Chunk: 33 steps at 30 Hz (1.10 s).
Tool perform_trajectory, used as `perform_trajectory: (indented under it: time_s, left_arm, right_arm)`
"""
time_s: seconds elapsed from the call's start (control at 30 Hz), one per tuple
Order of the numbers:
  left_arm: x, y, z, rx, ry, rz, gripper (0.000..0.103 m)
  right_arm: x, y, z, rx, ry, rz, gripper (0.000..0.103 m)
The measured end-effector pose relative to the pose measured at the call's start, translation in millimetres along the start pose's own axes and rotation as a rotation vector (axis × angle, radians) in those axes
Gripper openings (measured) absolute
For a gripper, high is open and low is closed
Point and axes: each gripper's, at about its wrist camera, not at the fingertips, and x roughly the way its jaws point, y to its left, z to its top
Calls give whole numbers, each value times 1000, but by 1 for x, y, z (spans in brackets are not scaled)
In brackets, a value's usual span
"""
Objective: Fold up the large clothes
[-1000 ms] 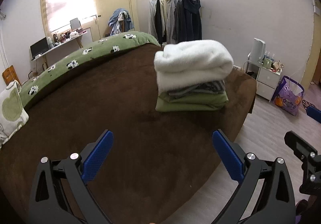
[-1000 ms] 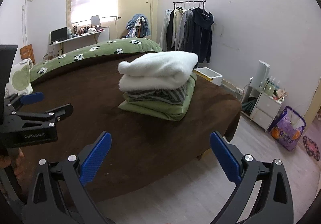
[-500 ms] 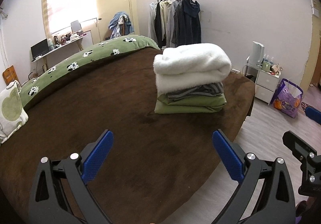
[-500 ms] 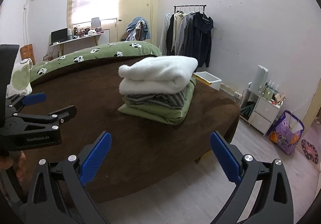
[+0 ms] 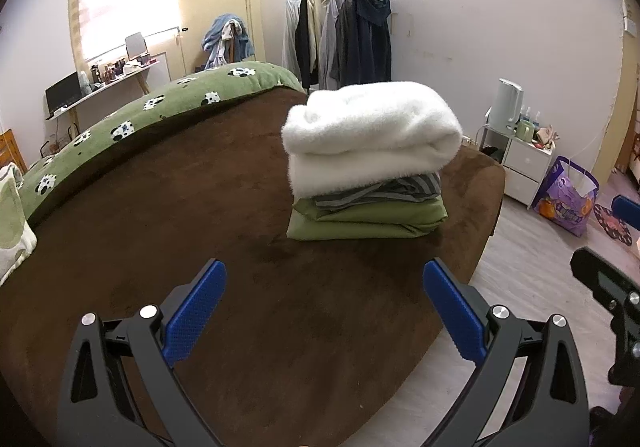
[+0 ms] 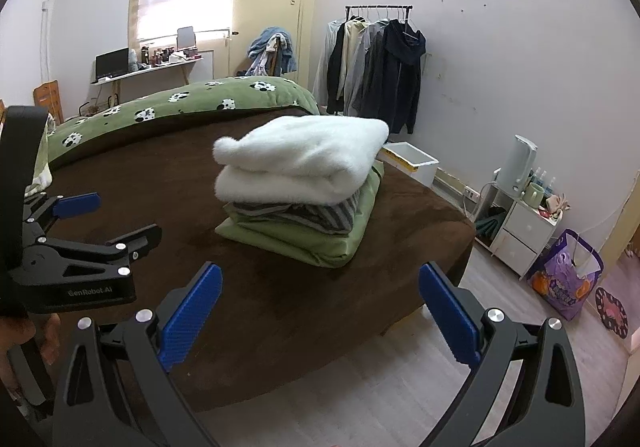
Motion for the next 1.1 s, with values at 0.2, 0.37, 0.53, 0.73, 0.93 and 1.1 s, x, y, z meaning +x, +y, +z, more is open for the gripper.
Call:
perform_trajectory:
  time_s: [0.2, 0.37, 0.53, 0.73, 0.93, 1.1]
  left_arm:
    - [10, -4, 15, 2, 19, -2, 97]
    - [21, -5, 25, 14, 42, -2, 97]
    - [25, 0, 36, 3, 52, -7, 97]
    - [27, -1, 41, 29, 55, 1, 97]
    - [31, -4, 42, 29, 67, -8, 97]
    - [30, -8, 42, 24, 70, -25, 97]
  right_arm:
    - [13, -8, 21, -8, 15, 2, 97]
    - [20, -8, 34, -14, 19, 2, 97]
    - [26, -10, 40, -8, 25, 7, 97]
    - [31, -13, 44, -1, 27, 11, 97]
    - [32, -13, 41, -8, 34, 5, 97]
    - [30, -16, 41, -4, 32, -2, 97]
